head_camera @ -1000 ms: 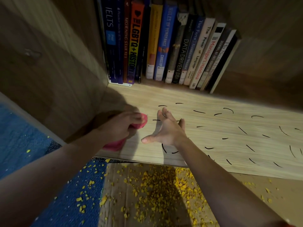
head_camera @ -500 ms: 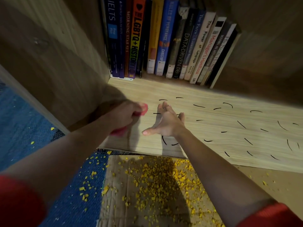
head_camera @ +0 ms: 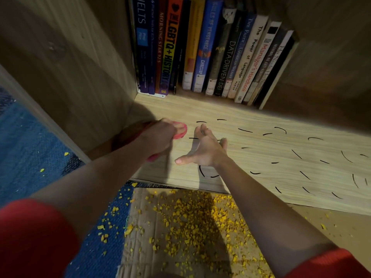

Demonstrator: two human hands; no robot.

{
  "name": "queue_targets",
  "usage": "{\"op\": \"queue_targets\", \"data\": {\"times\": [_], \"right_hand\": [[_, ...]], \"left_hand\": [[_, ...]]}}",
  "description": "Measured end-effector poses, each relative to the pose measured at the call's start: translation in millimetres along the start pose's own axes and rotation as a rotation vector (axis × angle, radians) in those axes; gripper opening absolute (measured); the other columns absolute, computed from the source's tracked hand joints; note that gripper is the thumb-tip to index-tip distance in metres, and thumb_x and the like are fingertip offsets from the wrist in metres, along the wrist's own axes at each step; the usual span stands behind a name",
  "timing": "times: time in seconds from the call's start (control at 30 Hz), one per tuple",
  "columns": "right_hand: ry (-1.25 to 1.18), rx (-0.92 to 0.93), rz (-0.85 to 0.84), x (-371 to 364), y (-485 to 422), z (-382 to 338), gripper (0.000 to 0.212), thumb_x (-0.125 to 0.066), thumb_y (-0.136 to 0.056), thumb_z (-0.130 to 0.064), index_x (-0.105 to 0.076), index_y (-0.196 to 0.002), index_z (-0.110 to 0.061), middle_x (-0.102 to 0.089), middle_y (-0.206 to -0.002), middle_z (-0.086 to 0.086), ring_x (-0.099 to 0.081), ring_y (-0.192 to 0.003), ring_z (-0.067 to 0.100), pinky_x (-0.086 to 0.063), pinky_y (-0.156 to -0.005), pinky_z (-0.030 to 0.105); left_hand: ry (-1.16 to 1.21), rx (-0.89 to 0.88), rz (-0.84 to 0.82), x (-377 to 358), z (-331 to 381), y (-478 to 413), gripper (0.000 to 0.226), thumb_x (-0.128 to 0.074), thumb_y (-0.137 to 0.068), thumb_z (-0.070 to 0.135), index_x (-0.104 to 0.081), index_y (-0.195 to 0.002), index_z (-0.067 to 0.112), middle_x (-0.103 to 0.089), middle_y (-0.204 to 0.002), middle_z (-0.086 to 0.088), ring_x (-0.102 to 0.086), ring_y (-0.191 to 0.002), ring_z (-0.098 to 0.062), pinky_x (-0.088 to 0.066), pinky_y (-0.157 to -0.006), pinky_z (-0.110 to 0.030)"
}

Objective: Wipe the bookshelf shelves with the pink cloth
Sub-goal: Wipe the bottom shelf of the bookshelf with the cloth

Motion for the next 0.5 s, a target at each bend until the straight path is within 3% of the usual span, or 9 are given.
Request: {"op": "queue_targets", "data": {"times": [0.07,0.13,0.23,0.37,0.5], "right_hand": [[-0.002,-0.006,0.000,0.2,-0.2,-0.2,0.124,-0.075,-0.059,-0.064,-0.005,-0.151,-0.020,0.010,-0.158,-0.005,0.008,-0.145,0.011,0.010,-0.114,0.053],[-0.008,-0.010,-0.001,-0.1,1.0,0.2,0.124,-0.075,-0.059,-0.064,-0.004,-0.151,-0.021,0.010,-0.158,-0.006,0.009,-0.145,0.011,0.011,-0.114,0.053],[-0.014,-0.006,-0.001,0.1,2.6,0.4,0.124,-0.074,-0.060,-0.065,-0.003,-0.151,-0.021,0.011,-0.158,-0.006,0.011,-0.145,0.010,0.012,-0.113,0.053],[-0.019,-0.002,-0.005,-0.2,1.6,0.0,0.125,-0.075,-0.059,-0.064,-0.003,-0.151,-0.019,0.011,-0.158,-0.005,0.011,-0.145,0.012,0.011,-0.113,0.054],[-0.009,-0.006,-0.001,-0.9,-0.9,0.2,0.125,-0.075,-0.059,-0.064,-0.004,-0.151,-0.019,0.010,-0.158,-0.005,0.010,-0.145,0.011,0.010,-0.114,0.053]], "left_hand": [[0.030,0.087,-0.020,2.6,10.9,-14.5,0.074,-0.036,-0.088,-0.013,-0.027,-0.147,0.030,-0.022,-0.154,0.011,-0.026,-0.138,-0.016,-0.026,-0.111,-0.028],[0.061,0.106,-0.001,-4.3,6.5,-21.0,0.070,-0.042,-0.090,-0.008,-0.031,-0.145,0.034,-0.027,-0.152,0.008,-0.031,-0.135,-0.018,-0.029,-0.110,-0.031],[0.032,0.007,0.008,-8.4,-1.6,2.7,0.063,-0.046,-0.085,-0.007,-0.043,-0.140,0.023,-0.043,-0.142,-0.003,-0.044,-0.128,-0.022,-0.039,-0.105,-0.037],[-0.059,-0.117,-0.032,-10.6,-12.9,33.9,0.056,-0.055,-0.087,0.006,-0.045,-0.140,0.023,-0.041,-0.145,0.000,-0.034,-0.135,-0.018,-0.031,-0.111,-0.037],[-0.037,0.011,0.000,1.3,3.8,9.5,0.055,-0.044,-0.089,-0.005,-0.043,-0.140,0.016,-0.041,-0.144,-0.001,-0.036,-0.131,-0.021,-0.032,-0.108,-0.032]]}}
Point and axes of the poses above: each hand's wrist, its own y-axis away from the middle knuckle, its own x-axis out of the back of the hand, z = x × y, the point moved 3 cm from there along -y, towards the middle knuckle
